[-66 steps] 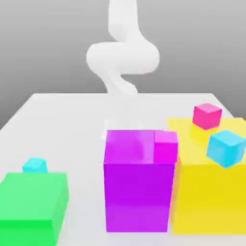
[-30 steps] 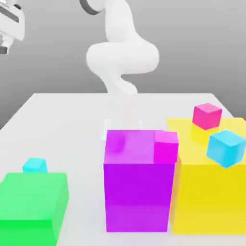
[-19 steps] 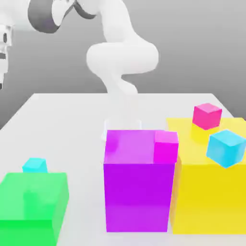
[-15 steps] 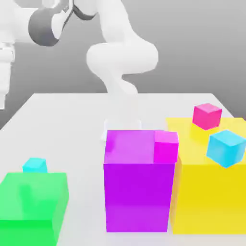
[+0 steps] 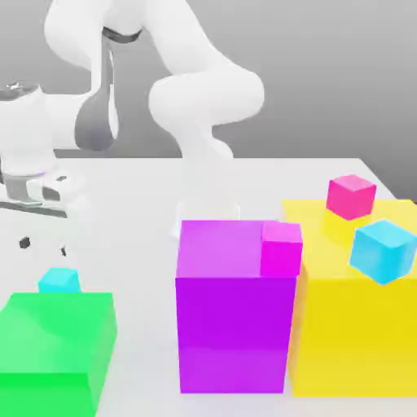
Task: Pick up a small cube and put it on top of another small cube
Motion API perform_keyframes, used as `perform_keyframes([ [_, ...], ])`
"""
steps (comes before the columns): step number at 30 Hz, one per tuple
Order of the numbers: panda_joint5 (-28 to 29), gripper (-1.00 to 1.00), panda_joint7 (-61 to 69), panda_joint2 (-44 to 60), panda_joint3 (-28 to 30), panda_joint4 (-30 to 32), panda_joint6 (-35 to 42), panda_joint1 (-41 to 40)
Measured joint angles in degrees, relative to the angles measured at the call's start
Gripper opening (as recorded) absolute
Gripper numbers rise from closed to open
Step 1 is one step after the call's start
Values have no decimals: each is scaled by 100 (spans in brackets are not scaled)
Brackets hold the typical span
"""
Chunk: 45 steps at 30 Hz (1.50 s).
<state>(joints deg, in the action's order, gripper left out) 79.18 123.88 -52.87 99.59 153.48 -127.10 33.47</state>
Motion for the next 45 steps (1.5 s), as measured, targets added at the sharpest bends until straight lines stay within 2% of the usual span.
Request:
perform_keyframes([
  [3,670,0,-257,-200,798,-186,-163,541],
  [4,890,-100,-354,-290,1035,-248,-196,694],
  [11,989,-100,-400,-324,1083,-262,-184,722],
  [17,-107,-100,-10,-172,-362,31,332,-221],
  [26,-1794,-100,-1746,-111,-2567,-372,1377,-689],
  [36,-3524,-100,-4471,421,-4555,-1020,1997,-2],
  [45,-5125,-100,-7092,1587,-5727,-1580,1868,1247],
])
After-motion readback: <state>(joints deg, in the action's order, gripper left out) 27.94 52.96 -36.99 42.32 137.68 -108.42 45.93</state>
